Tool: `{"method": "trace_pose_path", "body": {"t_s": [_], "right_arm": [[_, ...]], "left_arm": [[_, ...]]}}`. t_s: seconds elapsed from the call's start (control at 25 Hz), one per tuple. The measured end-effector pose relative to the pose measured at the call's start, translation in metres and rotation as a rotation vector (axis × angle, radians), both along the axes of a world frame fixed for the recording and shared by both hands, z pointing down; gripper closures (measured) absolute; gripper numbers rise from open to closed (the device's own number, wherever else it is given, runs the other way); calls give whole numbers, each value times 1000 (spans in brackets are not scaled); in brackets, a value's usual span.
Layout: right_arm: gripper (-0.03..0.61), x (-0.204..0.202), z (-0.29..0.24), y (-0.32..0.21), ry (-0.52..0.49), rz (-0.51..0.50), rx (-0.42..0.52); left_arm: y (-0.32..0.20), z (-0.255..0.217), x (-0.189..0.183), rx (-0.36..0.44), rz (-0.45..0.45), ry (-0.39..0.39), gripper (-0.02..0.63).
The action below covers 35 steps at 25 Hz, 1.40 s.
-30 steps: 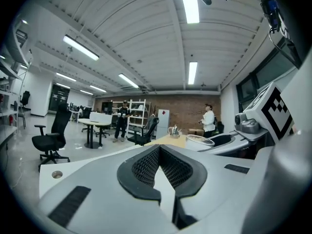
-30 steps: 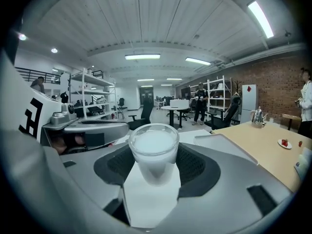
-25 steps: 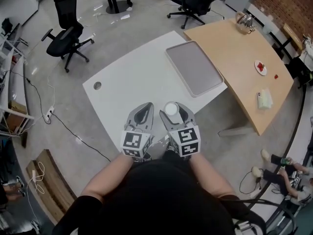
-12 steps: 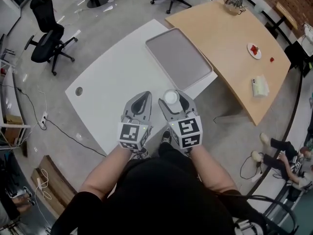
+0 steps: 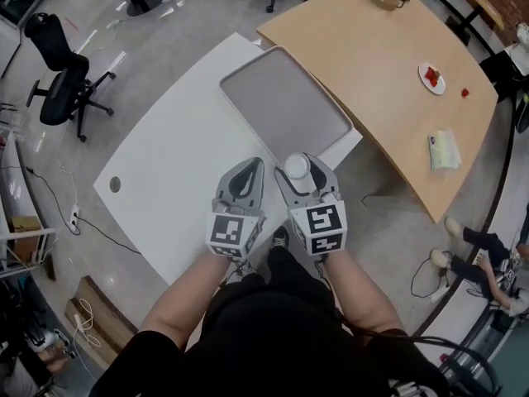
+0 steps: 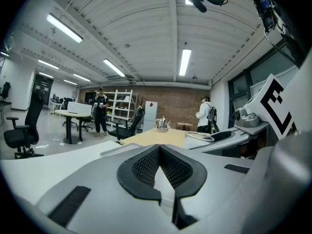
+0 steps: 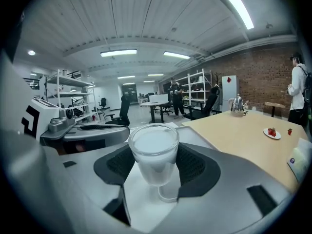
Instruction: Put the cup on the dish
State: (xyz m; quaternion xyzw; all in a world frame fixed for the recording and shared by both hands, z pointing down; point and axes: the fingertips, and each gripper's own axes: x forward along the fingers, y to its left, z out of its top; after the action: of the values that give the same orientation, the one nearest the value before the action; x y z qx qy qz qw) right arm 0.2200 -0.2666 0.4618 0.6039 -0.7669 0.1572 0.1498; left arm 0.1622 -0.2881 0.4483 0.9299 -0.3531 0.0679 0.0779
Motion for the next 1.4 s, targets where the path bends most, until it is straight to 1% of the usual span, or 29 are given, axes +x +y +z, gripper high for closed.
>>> {"method": "trace_pose_path", "body": {"t_s": [0.24,0.4,0.52,0.64,0.76,0.84,0.96,1.12,1.28,1.4], "right_arm": [[321,49,42,-42,3,49,-22],[321,73,75,-67,8,72,-39],[321,86,99,-80,17,81,-60],[321,95,119,-88,25,92,-71],[321,99,134,-91,17,105,-80],[321,100,141,-92,20,109,-84],[321,103,146,-89,34,109,-71],[319,104,146,-87,22,122,-52],[319,103,128,-88,11,141,-1],[319,103,111,-83,18,147,19]], "left_arm": [[-42,37,50,2,21,-13,606],[-67,68,73,-9,6,-21,606],[-83,91,87,-24,-9,-24,606],[-93,113,100,-33,-2,-42,606],[-97,128,108,-24,9,-66,606],[-98,130,111,-11,7,-76,606],[-95,130,115,1,11,-86,606],[-94,132,114,-16,5,-75,606],[-94,128,111,-15,13,-88,606],[-88,116,105,-19,4,-82,606]]}}
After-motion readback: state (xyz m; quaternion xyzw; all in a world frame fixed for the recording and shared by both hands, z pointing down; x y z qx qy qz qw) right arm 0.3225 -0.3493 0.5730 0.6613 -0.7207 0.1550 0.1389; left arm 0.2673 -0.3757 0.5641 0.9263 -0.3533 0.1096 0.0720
